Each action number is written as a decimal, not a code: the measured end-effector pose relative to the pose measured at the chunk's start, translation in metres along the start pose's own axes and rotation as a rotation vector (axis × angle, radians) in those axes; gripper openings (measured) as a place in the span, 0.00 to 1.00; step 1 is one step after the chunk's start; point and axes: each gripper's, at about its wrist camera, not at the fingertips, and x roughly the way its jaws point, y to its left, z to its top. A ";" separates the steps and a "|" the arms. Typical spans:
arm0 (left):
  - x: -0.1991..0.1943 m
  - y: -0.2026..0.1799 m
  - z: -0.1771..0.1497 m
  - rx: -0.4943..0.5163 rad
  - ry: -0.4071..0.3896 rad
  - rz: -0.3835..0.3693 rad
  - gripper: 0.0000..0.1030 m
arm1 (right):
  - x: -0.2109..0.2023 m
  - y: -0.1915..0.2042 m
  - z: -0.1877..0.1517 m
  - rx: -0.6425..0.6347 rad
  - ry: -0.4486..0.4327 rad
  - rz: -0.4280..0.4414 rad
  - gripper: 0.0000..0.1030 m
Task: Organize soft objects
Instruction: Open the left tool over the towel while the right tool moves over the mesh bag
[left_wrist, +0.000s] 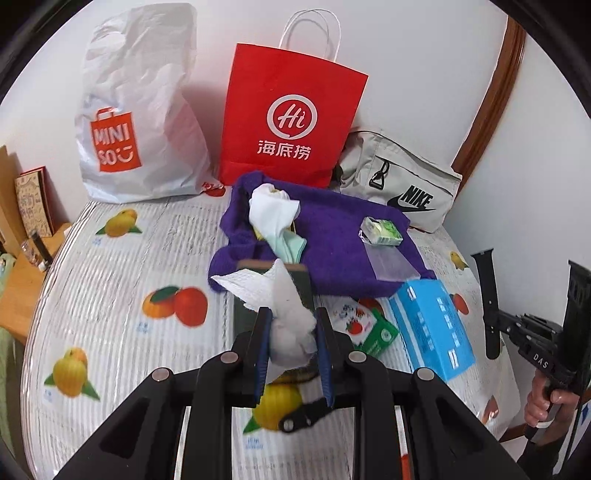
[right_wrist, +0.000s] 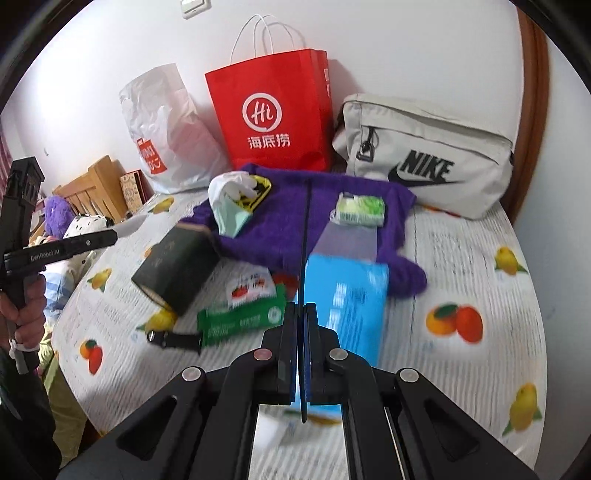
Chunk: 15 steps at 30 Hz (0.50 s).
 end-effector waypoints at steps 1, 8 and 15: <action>0.003 -0.001 0.003 0.001 0.004 -0.005 0.21 | 0.004 -0.001 0.007 -0.005 -0.002 0.001 0.03; 0.040 -0.004 0.035 -0.013 0.034 -0.053 0.21 | 0.042 -0.011 0.045 -0.016 0.017 -0.002 0.03; 0.079 -0.012 0.066 0.021 0.064 -0.054 0.21 | 0.082 -0.031 0.078 -0.007 0.043 -0.016 0.03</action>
